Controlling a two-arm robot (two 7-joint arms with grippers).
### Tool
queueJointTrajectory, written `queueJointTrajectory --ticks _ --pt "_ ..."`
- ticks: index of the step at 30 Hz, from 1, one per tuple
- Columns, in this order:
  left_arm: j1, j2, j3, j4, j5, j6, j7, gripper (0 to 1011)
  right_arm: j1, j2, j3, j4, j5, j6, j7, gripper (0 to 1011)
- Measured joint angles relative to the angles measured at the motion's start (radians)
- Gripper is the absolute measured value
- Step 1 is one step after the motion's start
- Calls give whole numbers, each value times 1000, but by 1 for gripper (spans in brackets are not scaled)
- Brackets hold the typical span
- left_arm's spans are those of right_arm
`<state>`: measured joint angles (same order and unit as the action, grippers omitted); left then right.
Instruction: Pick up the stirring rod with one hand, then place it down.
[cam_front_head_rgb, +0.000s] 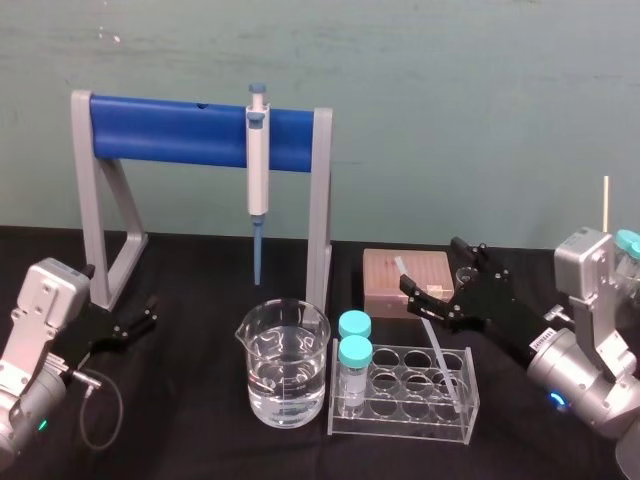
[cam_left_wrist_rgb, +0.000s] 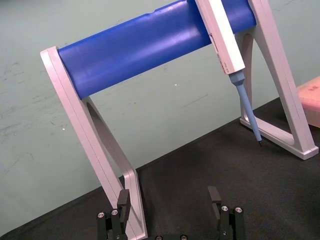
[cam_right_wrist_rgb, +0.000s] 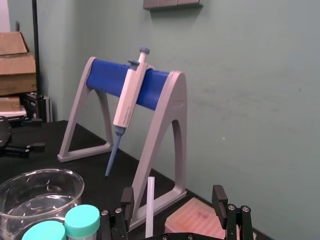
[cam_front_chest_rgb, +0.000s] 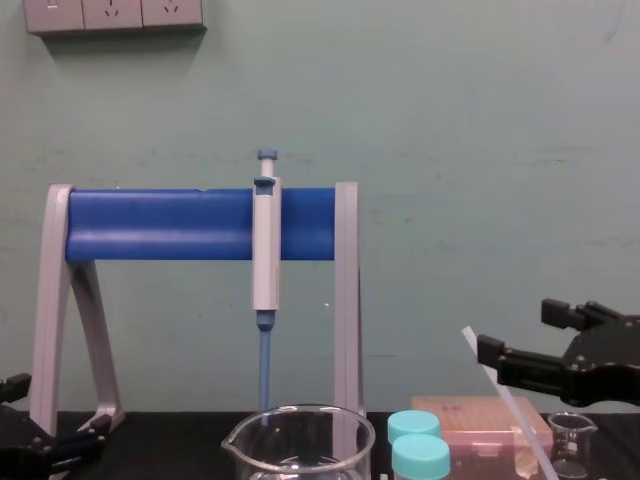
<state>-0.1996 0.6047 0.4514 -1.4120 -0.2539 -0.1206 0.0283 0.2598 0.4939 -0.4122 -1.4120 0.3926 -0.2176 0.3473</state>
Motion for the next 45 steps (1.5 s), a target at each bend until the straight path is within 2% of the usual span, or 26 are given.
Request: queueJointTrajectory --ticks 14,24,31,45 --pt "0 0 0 0 0 0 0 1000 50 -42 9 67 37 111 83 1002" --pt "0 0 0 0 0 0 0 1000 73 -66 18 108 48 163 133 1002" --pt "0 0 0 0 0 0 0 1000 79 -75 21 121 46 179 153 1002" --pt "0 0 0 0 0 0 0 1000 78 -78 24 122 30 175 152 1002"
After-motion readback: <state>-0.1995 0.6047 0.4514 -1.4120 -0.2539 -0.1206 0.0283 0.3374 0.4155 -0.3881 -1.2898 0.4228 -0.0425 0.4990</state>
